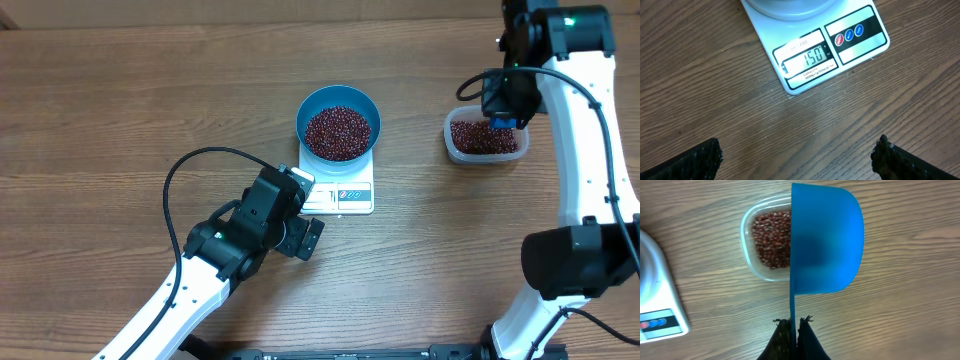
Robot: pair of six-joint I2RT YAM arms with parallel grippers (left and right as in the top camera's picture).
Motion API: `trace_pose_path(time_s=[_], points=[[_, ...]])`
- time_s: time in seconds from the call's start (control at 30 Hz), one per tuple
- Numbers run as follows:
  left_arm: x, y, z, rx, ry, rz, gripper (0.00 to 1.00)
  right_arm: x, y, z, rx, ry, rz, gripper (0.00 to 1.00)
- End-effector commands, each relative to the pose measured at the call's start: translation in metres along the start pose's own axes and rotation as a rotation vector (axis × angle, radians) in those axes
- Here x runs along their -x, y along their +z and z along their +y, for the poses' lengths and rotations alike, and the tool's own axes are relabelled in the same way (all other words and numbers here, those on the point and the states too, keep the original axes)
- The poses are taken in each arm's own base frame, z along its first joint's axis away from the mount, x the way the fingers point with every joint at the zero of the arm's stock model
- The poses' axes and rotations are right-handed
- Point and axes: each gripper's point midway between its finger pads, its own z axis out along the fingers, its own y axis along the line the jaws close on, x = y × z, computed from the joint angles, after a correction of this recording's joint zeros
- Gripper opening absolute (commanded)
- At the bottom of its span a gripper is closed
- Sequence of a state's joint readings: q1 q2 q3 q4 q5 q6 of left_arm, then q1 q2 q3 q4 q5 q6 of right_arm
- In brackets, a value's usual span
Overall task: Scoop item into bowl and weigh 150g on scale
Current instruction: 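Lower the blue scoop into the clear bean tub with the right gripper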
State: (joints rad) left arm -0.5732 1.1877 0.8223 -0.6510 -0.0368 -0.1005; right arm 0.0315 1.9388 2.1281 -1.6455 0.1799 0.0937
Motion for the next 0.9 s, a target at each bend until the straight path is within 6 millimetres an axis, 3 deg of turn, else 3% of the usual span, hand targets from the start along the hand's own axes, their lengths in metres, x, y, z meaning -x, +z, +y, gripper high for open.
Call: trace_pose_path(time_s=[0.0,0.17,0.37,0.87], points=[[0.009,-0.004,0.0,-0.007,0.005,-0.021,1.0,-0.004,-0.036,0.0,0.157,0.072,-0.076,0.04],[0.009,-0.004,0.0,-0.007,0.006,-0.021,1.0,0.007,-0.041,0.002,0.353,0.251,-0.083,0.04],[0.009,-0.004,0.0,-0.007,0.005,-0.021,1.0,0.008,-0.03,-0.007,0.352,0.383,-0.051,0.04],[0.009,-0.004,0.0,-0.007,0.005,-0.021,1.0,0.005,-0.002,-0.007,0.332,0.657,0.029,0.04]])
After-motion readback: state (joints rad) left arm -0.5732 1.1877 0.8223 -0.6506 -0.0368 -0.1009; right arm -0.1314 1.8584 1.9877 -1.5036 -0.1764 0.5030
